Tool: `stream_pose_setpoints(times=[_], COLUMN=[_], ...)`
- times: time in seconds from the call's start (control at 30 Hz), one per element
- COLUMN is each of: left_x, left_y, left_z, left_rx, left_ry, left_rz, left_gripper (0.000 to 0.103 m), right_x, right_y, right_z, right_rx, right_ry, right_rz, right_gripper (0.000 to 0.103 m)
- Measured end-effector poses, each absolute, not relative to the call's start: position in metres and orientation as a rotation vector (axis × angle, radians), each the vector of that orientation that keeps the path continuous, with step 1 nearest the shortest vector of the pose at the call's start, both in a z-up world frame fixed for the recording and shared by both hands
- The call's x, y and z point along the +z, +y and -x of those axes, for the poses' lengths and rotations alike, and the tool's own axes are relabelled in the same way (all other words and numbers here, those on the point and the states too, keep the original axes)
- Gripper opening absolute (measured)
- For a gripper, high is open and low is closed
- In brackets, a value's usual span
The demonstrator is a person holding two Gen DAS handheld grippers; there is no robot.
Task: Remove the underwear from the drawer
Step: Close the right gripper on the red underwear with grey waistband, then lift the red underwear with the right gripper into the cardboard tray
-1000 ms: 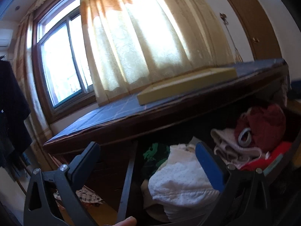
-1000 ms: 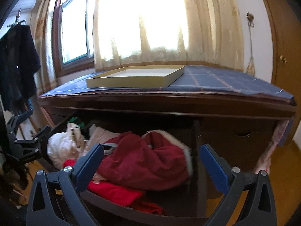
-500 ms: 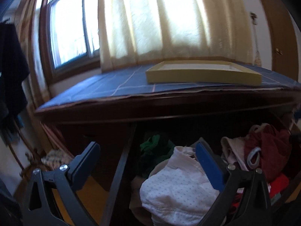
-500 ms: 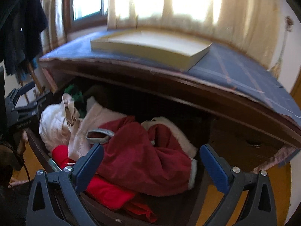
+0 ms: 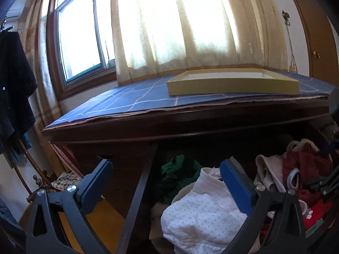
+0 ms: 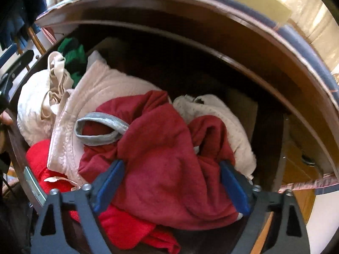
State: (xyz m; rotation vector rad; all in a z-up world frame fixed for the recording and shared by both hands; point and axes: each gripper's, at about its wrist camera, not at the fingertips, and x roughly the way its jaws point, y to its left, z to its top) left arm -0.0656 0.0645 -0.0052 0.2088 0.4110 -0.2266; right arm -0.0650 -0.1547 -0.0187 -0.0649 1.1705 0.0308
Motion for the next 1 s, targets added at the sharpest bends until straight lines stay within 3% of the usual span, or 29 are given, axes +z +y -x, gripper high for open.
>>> stream_pose_setpoints(times=[0.07, 0.13, 0.17, 0.27, 0.47, 0.77, 1.0], left_x=[-0.005, -0.006, -0.006, -0.007, -0.008, -0.009, -0.011], left_y=[0.065, 0.063, 0.061, 0.058, 0.055, 0.052, 0.052], left_z=[0.066, 0.067, 0.068, 0.069, 0.072, 0.075, 0.079], left_rx=[-0.222, -0.216, -0.208, -0.192, -0.173, -0.162, -0.17], left_ry=[0.41, 0.404, 0.4, 0.387, 0.367, 0.351, 0.333], left_rz=[-0.206, -0.216, -0.229, -0.257, -0.287, -0.303, -0.32], left_gripper=[0.103, 0.103, 0.103, 0.103, 0.103, 0.103, 0.103], right_x=[-0.019, -0.015, -0.014, -0.009, 0.015, 0.13, 0.195], right_y=[-0.157, -0.16, -0.162, -0.172, -0.186, -0.206, -0.219], right_z=[0.066, 0.071, 0.075, 0.09, 0.126, 0.169, 0.114], right_rx=[0.033, 0.05, 0.057, 0.079, 0.065, 0.096, 0.026], right_ry=[1.183, 1.179, 1.177, 1.154, 1.019, 0.713, 0.537], right_rz=[0.054, 0.031, 0.012, -0.025, -0.135, -0.214, -0.232], right_gripper=[0.07, 0.05, 0.034, 0.022, 0.019, 0.019, 0.019])
